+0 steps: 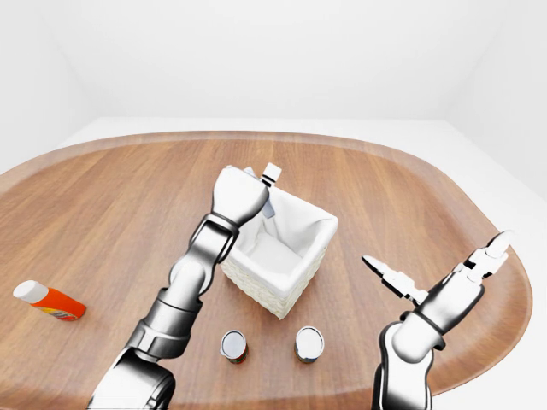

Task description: Pick up the alphabet soup and the cream cheese box, and put them in the basket.

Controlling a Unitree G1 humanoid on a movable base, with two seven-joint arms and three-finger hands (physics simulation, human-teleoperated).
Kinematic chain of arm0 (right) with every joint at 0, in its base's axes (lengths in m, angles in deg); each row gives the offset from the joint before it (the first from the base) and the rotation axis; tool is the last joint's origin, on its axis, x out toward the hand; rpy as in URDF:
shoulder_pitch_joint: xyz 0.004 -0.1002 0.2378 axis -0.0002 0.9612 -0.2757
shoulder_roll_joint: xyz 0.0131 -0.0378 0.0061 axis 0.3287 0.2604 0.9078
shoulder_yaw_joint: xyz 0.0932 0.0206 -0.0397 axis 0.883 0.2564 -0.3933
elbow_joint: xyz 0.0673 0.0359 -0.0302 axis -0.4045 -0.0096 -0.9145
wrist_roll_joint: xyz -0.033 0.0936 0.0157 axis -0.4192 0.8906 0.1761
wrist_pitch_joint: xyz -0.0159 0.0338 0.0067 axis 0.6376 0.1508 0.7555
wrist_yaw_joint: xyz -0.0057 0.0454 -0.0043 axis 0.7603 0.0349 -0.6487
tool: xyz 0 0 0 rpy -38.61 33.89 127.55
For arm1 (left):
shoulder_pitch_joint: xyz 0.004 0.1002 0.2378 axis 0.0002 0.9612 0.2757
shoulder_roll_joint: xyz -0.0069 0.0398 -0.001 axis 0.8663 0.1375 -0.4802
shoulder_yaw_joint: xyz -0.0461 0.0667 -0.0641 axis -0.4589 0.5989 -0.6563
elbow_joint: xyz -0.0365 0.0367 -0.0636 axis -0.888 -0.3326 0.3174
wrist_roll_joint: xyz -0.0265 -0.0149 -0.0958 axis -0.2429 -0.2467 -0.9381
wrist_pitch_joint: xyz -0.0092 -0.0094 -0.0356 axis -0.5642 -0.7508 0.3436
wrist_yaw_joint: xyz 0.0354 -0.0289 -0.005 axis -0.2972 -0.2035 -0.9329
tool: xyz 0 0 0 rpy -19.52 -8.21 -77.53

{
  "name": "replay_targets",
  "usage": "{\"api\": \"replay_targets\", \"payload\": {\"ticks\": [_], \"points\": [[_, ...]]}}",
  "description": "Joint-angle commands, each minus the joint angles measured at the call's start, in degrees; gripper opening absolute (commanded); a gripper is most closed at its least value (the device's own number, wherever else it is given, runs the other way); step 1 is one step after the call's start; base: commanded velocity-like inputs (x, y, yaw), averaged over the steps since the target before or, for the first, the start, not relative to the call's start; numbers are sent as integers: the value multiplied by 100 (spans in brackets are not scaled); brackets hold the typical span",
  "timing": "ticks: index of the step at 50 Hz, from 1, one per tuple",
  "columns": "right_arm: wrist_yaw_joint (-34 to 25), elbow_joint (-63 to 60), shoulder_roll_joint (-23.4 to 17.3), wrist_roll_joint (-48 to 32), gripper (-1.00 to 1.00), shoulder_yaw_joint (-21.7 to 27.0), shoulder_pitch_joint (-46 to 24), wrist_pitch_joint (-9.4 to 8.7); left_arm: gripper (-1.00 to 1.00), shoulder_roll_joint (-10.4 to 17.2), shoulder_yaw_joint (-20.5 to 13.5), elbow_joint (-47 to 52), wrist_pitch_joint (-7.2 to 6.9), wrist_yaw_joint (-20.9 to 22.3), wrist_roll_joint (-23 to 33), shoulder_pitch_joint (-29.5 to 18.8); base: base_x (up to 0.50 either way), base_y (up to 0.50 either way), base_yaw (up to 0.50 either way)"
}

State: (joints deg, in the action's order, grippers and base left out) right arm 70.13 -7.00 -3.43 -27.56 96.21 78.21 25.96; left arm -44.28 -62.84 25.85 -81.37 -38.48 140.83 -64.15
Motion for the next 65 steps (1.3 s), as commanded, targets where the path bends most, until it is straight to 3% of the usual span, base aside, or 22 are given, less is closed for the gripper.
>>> {"api": "replay_targets", "payload": {"ticks": [1, 5, 8, 10, 13, 20, 29, 37, 47, 49, 50, 52, 65], "points": [[0, 17, -5, 15, 100, 5, -5, 4, -100, -92, 11, -1343, -55, -478, -278, -542, 0, 0, 0], [0, 18, -5, 18, 100, 5, -7, -4, -100, -97, 34, -1624, -149, -579, -190, -634, 0, 0, 0], [0, 8, -2, 13, 100, 3, 1, -1, -100, -64, 183, -1763, -207, -571, 214, -664, 0, 0, 0], [0, 18, -6, 22, 100, 7, -10, -2, -100, -57, 80, -1821, -129, -478, 198, -758, 0, 0, 0], [0, -8, -5, 19, 100, 0, -11, -27, -100, -52, 77, -1823, -132, -445, 275, -762, 0, 0, 0], [0, -43, 6, 24, 100, 2, 2, -25, -100, -115, 311, -2551, -484, -850, 287, -792, 0, 0, 0], [0, -89, 11, 35, 100, 4, 8, -49, -100, -140, 304, -2910, -603, -1037, 287, -869, 0, 0, 0], [0, -50, 6, 31, 100, 3, -1, -23, -100, -180, 242, -3607, -825, -1412, 287, -1052, 0, 0, 0], [0, -21, 4, 25, 100, 2, 2, 11, -100, -202, 199, -3734, -856, -1487, 267, -1096, 0, 0, 0], [0, -30, 8, 18, 100, -4, 7, 6, -59, -209, 178, -3886, -913, -1575, 270, -1153, 0, 0, 0], [0, 2, 6, 20, 100, -1, 7, 39, 100, -216, 156, -3970, -911, -1610, 230, -1178, 0, 0, 0], [0, -26, 9, 15, 100, -4, 11, 14, 100, -205, 194, -3873, -924, -1562, 249, -1132, 0, 0, 0], [0, 15, -3, 10, 100, -2, -4, 17, 100, -97, 164, -2803, -521, -1014, 260, -845, 0, 0, 0]]}}
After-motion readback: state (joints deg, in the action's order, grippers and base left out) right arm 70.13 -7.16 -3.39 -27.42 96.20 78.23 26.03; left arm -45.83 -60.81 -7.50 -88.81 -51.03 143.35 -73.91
